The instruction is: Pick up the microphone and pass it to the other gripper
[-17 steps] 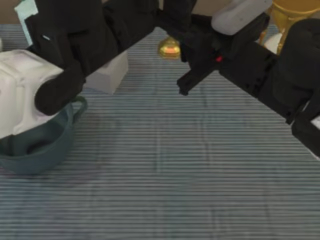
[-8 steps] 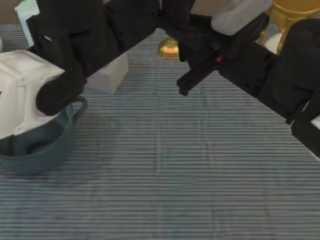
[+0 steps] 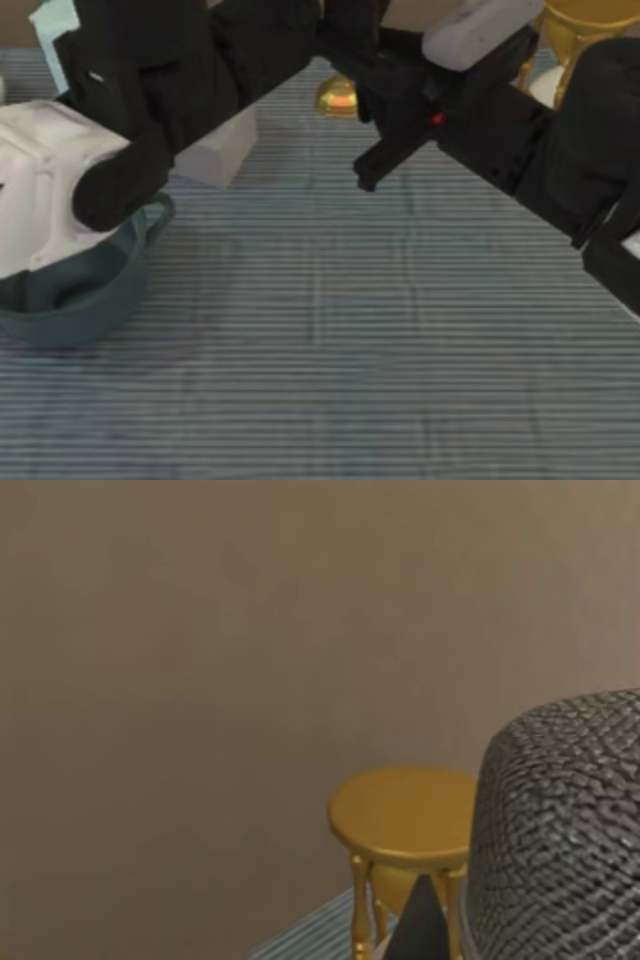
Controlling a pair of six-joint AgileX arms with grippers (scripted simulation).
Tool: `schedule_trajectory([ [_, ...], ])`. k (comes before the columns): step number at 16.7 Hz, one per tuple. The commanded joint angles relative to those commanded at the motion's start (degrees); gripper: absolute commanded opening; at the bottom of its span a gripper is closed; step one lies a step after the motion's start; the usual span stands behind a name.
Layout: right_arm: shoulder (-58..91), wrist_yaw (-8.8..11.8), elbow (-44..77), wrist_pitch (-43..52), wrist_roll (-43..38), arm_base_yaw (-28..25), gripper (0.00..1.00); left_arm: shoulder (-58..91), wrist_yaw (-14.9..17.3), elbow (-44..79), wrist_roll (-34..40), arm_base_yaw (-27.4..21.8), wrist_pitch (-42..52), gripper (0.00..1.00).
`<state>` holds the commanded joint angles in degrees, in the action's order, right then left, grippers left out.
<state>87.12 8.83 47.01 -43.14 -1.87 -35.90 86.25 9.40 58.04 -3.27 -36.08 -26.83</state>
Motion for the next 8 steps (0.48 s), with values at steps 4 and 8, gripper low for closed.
schedule_trajectory([
  [4,0.0,0.0,0.0,0.0,0.0,0.0,0.6,0.0,0.0,0.0,0.0,0.0,0.0,0.0],
  [8,0.0,0.0,0.0,0.0,0.0,0.0,0.9,0.0,0.0,0.0,0.0,0.0,0.0,0.0],
])
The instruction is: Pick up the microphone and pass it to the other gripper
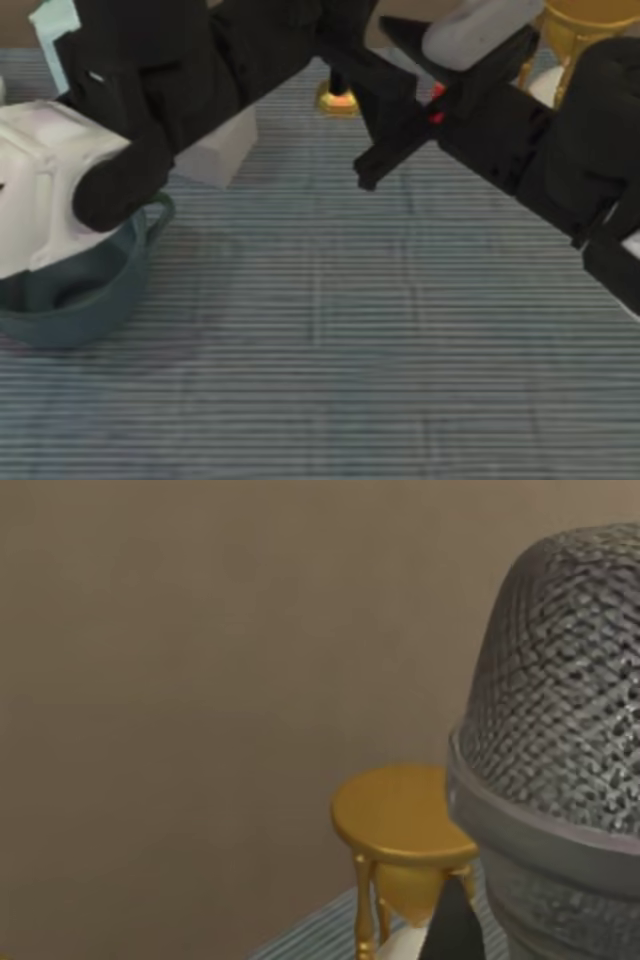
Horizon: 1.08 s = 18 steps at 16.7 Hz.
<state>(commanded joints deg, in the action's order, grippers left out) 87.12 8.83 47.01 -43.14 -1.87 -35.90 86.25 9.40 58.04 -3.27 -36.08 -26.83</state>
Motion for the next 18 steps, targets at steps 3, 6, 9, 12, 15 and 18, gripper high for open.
schedule_trajectory([
  [3,0.0,0.0,0.0,0.0,0.0,0.0,1.0,0.0,0.0,0.0,0.0,0.0,0.0,0.0],
  [6,0.0,0.0,0.0,0.0,0.0,0.0,1.0,0.0,0.0,0.0,0.0,0.0,0.0,0.0],
  [9,0.0,0.0,0.0,0.0,0.0,0.0,1.0,0.0,0.0,0.0,0.0,0.0,0.0,0.0],
  [12,-0.4,0.0,-1.5,0.3,0.2,0.4,1.0,-0.8,0.0,0.2,-0.4,0.6,0.2,0.0],
  [15,-6.1,0.8,-6.1,1.3,0.2,1.2,1.0,-2.6,2.6,-1.4,-0.4,3.7,0.5,0.0],
  [18,-13.3,2.0,-11.7,2.5,0.1,2.0,1.0,-5.1,5.9,-3.4,-0.4,7.5,0.8,0.0],
])
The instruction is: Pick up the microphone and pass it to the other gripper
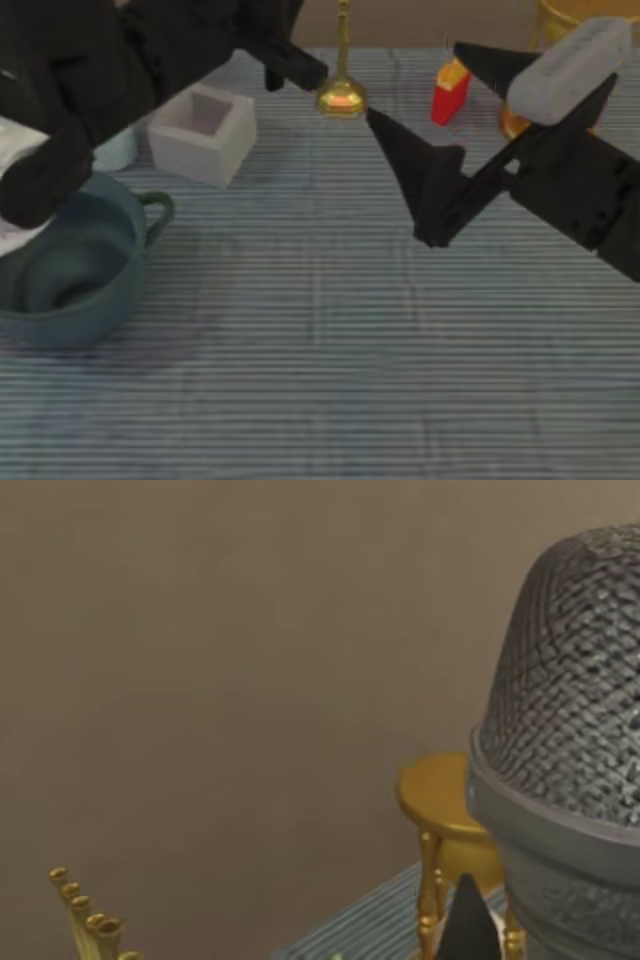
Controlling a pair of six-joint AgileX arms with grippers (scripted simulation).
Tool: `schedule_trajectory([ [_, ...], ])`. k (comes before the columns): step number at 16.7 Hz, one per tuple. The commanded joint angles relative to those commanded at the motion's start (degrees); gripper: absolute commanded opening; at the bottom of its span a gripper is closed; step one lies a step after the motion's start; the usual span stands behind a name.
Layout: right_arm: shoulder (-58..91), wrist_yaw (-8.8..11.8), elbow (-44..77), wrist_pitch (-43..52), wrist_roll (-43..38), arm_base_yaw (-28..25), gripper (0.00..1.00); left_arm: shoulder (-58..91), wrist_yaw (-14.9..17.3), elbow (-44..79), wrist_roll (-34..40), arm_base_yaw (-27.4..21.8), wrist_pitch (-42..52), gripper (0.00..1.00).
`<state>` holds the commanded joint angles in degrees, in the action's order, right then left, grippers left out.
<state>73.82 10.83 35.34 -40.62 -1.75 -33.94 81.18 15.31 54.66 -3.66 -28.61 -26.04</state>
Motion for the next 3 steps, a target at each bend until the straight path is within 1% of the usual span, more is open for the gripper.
schedule_trajectory([
  [2,-2.4,0.5,-2.2,0.4,0.0,0.2,1.0,-0.9,1.4,-0.8,0.0,1.6,0.2,0.0],
  [3,-2.7,0.6,-2.5,0.4,0.0,0.3,1.0,-1.1,1.6,-1.0,0.0,1.8,0.2,0.0],
])
